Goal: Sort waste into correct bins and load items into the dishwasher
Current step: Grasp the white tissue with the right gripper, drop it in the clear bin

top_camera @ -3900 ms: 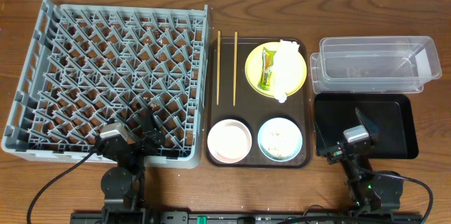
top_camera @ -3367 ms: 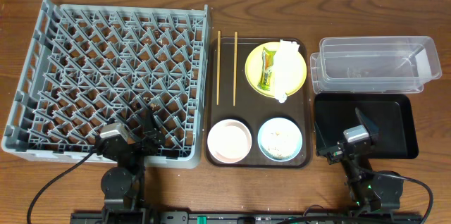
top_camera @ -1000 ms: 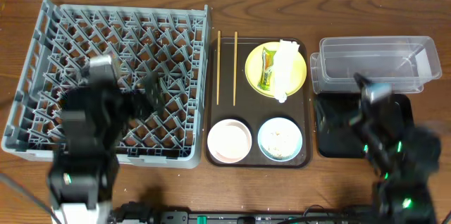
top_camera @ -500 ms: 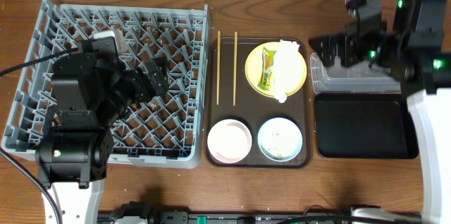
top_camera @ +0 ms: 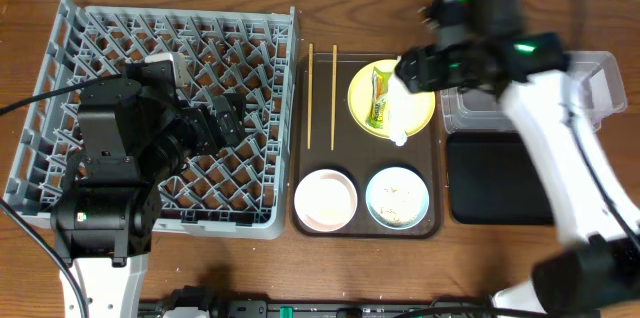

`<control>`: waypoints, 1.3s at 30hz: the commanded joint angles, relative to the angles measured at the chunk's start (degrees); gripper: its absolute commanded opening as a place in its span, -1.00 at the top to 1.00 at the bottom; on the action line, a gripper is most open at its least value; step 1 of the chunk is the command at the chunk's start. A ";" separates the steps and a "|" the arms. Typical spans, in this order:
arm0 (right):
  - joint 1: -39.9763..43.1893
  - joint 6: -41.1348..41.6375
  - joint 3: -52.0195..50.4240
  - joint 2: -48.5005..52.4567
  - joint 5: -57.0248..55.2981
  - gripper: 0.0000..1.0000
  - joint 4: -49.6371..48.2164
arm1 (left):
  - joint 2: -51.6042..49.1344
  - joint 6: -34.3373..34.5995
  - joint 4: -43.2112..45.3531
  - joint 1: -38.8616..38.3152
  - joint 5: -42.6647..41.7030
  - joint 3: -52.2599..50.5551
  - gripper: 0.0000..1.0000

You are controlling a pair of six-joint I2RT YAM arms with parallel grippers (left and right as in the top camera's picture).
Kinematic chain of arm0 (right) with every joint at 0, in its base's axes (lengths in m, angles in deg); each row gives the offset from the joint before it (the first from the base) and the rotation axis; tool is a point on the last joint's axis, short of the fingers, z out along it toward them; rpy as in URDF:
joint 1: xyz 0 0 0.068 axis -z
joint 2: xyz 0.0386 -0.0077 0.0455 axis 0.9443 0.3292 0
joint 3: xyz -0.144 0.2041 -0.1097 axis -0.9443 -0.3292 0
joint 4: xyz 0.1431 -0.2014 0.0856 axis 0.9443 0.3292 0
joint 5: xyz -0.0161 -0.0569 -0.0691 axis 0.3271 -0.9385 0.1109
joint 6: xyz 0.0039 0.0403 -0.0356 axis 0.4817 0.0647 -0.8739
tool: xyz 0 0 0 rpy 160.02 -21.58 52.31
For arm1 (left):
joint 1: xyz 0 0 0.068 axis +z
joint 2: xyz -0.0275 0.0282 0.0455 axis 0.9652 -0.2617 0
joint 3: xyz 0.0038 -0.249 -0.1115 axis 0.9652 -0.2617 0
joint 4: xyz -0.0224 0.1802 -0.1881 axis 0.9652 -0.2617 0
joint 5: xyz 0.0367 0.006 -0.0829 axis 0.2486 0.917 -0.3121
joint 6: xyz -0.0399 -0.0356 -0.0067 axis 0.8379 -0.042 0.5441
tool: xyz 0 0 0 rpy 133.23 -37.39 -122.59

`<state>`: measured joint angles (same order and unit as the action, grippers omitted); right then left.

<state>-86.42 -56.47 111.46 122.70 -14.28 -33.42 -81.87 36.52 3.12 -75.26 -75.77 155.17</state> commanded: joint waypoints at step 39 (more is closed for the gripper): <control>2.21 23.41 0.76 1.42 -20.76 0.98 -4.46 | 0.02 -0.55 -0.11 0.13 -0.72 1.42 -1.00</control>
<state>-86.68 -35.73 111.61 126.67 -32.31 -39.15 -81.87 36.50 2.96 -75.26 -75.79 155.17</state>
